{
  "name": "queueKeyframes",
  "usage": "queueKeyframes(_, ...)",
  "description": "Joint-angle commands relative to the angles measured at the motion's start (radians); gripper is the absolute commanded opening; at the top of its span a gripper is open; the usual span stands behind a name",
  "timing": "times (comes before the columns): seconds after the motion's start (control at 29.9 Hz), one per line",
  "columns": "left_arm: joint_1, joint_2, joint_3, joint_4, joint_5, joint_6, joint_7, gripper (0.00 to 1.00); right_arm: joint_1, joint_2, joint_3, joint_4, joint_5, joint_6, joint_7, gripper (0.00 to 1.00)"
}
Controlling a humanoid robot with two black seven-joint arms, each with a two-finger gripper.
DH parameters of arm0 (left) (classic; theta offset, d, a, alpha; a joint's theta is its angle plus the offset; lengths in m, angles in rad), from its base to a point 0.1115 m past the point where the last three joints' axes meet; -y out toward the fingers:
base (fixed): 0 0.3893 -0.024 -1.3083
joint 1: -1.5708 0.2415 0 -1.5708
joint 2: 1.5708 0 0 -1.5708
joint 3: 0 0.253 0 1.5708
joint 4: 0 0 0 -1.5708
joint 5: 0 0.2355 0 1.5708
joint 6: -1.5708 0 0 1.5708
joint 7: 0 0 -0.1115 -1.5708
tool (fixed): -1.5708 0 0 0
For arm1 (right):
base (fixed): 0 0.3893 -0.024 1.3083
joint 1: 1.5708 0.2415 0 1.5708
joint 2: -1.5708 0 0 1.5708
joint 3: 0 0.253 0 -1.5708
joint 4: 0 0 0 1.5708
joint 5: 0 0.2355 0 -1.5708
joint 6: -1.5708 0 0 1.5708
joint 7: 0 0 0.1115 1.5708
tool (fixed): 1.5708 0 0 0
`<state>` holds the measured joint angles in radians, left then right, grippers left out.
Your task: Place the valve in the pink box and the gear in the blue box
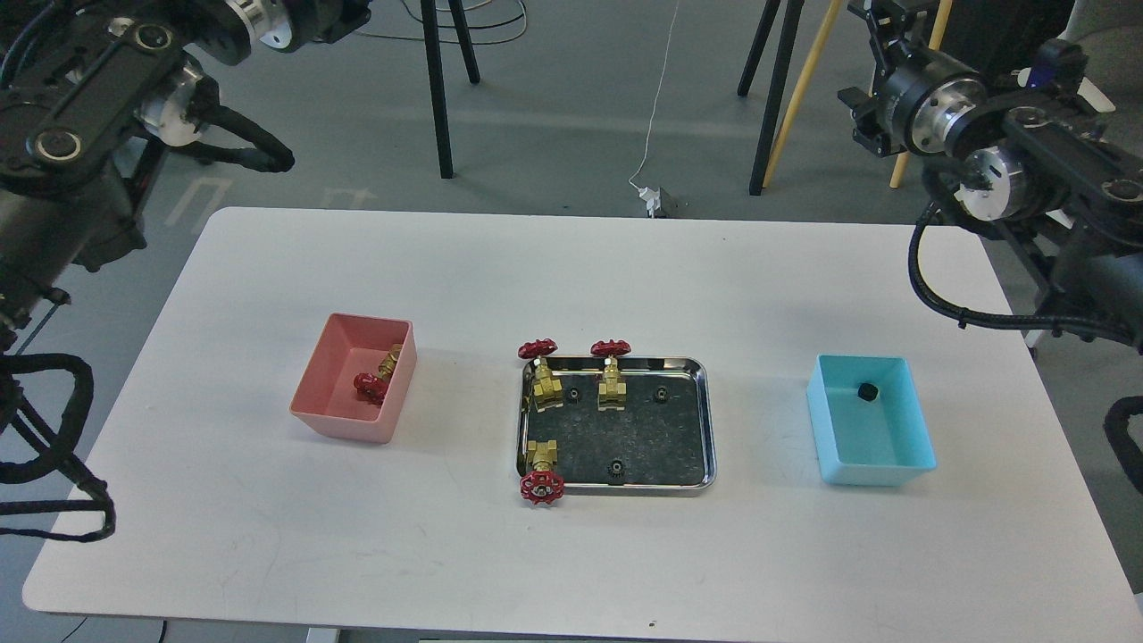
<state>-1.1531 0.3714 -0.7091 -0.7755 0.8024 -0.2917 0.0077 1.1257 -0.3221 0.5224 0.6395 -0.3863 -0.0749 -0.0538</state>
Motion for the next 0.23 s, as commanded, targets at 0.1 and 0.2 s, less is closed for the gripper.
queueKeyframes(0.1, 0.013, -0.062, 0.000, 0.016, -0.029, -0.006, 0.035, 1.00, 0.009, 0.055, 0.004, -0.050, 0.004, -0.028, 0.012, 0.99)
queueKeyframes(0.2, 0.020, -0.068, 0.000, 0.022, -0.025, 0.000, 0.034, 1.00, 0.026, 0.048, 0.002, -0.049, 0.004, -0.025, 0.014, 0.99)
